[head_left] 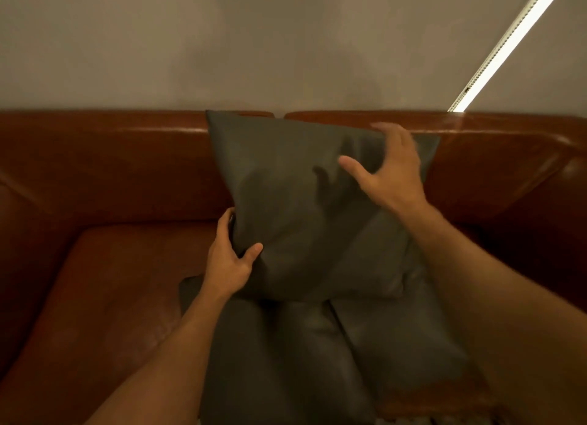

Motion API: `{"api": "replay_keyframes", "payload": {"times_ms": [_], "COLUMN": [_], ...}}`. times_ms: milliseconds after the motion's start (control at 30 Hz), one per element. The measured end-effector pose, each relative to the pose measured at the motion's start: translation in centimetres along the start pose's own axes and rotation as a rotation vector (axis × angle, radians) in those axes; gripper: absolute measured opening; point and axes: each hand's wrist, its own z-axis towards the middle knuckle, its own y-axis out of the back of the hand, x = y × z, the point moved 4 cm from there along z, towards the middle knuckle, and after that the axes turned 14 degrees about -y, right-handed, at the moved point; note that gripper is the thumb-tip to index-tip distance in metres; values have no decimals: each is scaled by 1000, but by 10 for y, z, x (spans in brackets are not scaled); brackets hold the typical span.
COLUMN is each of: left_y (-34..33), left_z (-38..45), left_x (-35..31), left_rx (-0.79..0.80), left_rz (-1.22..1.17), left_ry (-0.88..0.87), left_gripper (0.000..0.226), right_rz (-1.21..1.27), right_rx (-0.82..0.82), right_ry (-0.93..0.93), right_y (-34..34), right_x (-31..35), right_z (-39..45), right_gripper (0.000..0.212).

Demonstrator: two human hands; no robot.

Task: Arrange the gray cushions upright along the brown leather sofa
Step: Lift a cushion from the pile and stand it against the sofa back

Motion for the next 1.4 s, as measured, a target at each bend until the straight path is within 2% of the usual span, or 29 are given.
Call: {"api": "replay_keyframes", "payload": {"times_ms": [67, 167, 233, 300, 333, 400, 467, 533, 700, 833, 900, 1033, 1100, 1233, 1400], "left_y": [1, 0, -4, -17, -30, -69, -109, -129, -139, -127, -107, -42, -9, 35, 71], "left_z": [-5, -16, -27, -54, -70, -95, -101, -96, -77, -53, -36, 7, 24, 41, 49], "left_x": [-1, 0, -1, -3, -5, -9, -16, -14, -17, -25, -28, -24, -20, -13, 0], "left_rx": [-20, -104, -260, -465, -551, -644, -569, -553, -554, -545, -551, -586, -570, -588, -617], "left_rz": [-5, -27, -9, -54, -149, -539, -1015, -1217, -1302, -1307, -1238, -1154, -1077, -1022, -1058], "left_ry": [12, 33, 70, 323, 518, 847, 1001, 979, 885, 821, 785, 588, 554, 514, 469], "left_gripper": [87, 85, 84, 86, 87, 82, 76, 73, 59, 65, 66, 64, 66, 53, 53], "right_rz": [-142, -347, -437, -452, -450, -450, -451, -447, -421, -366, -302, -41, 46, 116, 148], "right_rx": [227, 523, 590, 582, 576, 567, 549, 533, 474, 381, 348, 320, 298, 279, 263], "right_ry": [67, 57, 42, 23, 20, 19, 21, 24, 1, -12, -38, -124, -154, -146, -64], "right_y": [-13, -35, -43, -44, -44, -41, -39, -38, -23, -1, 7, 7, -2, -21, -37], "right_x": [25, 33, 26, 18, 16, 13, 12, 10, 12, 29, 39, 56, 68, 105, 152], "right_z": [30, 41, 38, 34, 33, 32, 31, 28, 24, 32, 37, 36, 34, 35, 38], "right_gripper": [101, 115, 115, 118, 119, 121, 123, 123, 121, 116, 113, 106, 108, 110, 105]}}
